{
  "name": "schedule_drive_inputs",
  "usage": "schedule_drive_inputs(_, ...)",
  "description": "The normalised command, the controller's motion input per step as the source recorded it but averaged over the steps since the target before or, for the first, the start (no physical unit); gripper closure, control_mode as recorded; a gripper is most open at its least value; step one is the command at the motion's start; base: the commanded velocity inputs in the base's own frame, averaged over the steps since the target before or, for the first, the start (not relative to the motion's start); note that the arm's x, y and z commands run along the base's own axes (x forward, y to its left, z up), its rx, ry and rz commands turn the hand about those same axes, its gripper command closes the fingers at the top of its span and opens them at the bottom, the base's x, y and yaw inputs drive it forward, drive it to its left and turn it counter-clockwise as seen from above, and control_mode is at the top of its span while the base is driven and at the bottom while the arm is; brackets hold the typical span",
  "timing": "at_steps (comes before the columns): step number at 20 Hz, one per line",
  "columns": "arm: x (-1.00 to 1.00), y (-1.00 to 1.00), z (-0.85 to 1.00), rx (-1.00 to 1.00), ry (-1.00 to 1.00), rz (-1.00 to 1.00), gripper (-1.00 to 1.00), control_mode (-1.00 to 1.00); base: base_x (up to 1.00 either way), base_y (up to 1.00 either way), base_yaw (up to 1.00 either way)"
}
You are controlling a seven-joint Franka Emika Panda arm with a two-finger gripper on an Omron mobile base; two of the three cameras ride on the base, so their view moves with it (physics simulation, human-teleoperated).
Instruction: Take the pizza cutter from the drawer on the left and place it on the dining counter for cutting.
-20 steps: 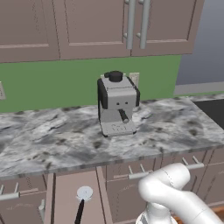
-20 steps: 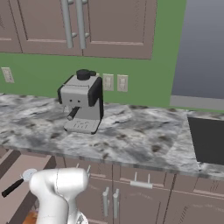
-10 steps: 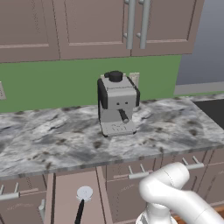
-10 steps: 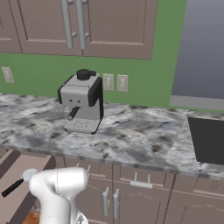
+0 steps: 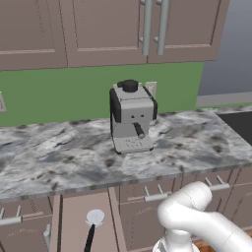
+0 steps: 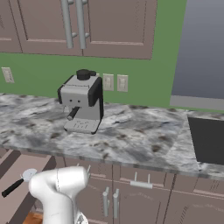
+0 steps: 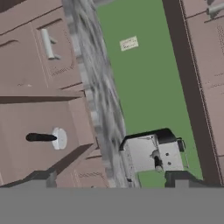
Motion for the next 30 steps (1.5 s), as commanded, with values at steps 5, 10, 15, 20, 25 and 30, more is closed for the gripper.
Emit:
schedule_drive_inputs(5,1.00,-0.27,0.67,0.19,0.38,-0.06,-1.00,-1.00,0.00,0.00,0.00)
schedule_drive_inputs(10,1.00,-0.38,0.60,0.23,0.41,-0.05,-1.00,-1.00,0.00,0.00,0.00)
schedule_drive_inputs(15,0.83,-0.08,0.02,0.21,0.45,-0.15,-1.00,-1.00,0.00,0.00,0.00)
schedule_drive_inputs(20,0.35,0.00,0.00,0.20,0.38,-0.25,-1.00,-1.00,0.00,0.00,0.00)
schedule_drive_inputs(25,0.00,0.00,-0.02,0.13,0.22,-0.48,-1.00,-1.00,0.00,0.00,0.00)
schedule_drive_inputs(30,-0.01,-0.01,-0.25,0.01,0.08,-0.60,-1.00,-1.00,0.00,0.00,0.00)
